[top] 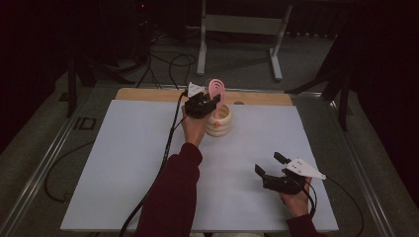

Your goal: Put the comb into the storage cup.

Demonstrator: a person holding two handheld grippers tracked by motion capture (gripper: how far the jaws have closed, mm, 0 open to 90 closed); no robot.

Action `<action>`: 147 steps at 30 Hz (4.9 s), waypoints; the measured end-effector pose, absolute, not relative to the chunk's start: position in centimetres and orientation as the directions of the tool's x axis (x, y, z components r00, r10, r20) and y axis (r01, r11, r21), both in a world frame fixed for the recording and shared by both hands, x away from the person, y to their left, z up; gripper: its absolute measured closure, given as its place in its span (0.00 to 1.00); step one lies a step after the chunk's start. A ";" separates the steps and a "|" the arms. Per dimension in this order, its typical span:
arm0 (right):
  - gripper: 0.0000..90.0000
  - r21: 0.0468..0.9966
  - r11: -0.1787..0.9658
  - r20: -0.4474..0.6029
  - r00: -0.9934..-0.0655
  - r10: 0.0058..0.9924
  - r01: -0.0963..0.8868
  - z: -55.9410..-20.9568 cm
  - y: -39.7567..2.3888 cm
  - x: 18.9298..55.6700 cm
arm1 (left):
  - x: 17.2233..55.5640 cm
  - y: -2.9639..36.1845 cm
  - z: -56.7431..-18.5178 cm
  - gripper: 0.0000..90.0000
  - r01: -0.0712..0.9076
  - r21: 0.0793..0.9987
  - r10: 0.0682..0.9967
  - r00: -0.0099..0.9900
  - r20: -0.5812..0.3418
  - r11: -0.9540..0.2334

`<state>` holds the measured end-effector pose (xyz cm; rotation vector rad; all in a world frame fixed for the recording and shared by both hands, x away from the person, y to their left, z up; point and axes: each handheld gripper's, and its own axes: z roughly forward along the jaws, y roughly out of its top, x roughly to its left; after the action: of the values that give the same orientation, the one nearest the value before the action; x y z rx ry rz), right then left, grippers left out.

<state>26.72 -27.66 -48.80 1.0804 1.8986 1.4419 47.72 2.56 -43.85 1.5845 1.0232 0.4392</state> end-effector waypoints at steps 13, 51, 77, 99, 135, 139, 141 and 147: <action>0.13 0.951 0.118 0.061 -0.549 0.834 0.285 -48.8 -27.6 26.7 | 47.9 3.0 -44.0 0.66 0.399 0.917 0.809 0.540 -0.231 -0.005; 0.13 0.950 0.123 0.059 -0.550 0.833 0.287 -48.9 -27.5 26.7 | 48.5 3.6 -44.9 0.53 0.459 0.887 0.811 0.538 -0.230 -0.054; 0.13 0.950 0.124 0.058 -0.554 0.830 0.285 -48.9 -27.4 26.8 | 48.1 3.4 -44.9 0.22 0.455 0.886 0.843 0.508 -0.174 -0.091; 0.13 0.948 0.135 0.052 -0.559 0.828 0.288 -49.0 -27.2 26.8 | 47.6 5.0 -45.3 0.07 0.460 0.883 0.863 0.481 -0.157 -0.095; 0.13 0.947 0.142 0.050 -0.567 0.822 0.289 -49.1 -26.7 26.8 | 42.7 10.0 -44.7 0.00 0.423 0.887 0.836 0.542 -0.084 -0.185; 0.13 0.947 0.143 0.049 -0.569 0.821 0.288 -49.1 -26.7 26.8 | 42.0 10.4 -44.6 0.00 0.438 0.875 0.833 0.547 -0.077 -0.206; 0.13 0.947 0.145 0.047 -0.570 0.821 0.287 -49.1 -26.6 26.8 | 41.5 10.7 -44.7 0.00 0.439 0.872 0.831 0.552 -0.070 -0.218; 0.13 0.946 0.145 0.050 -0.572 0.819 0.291 -49.1 -26.6 26.7 | 40.2 12.0 -44.7 0.00 0.427 0.878 0.824 0.562 -0.071 -0.216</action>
<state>26.74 -26.56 -49.15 1.0570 1.9425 1.4306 40.17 12.05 -44.73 1.8405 1.0227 0.5213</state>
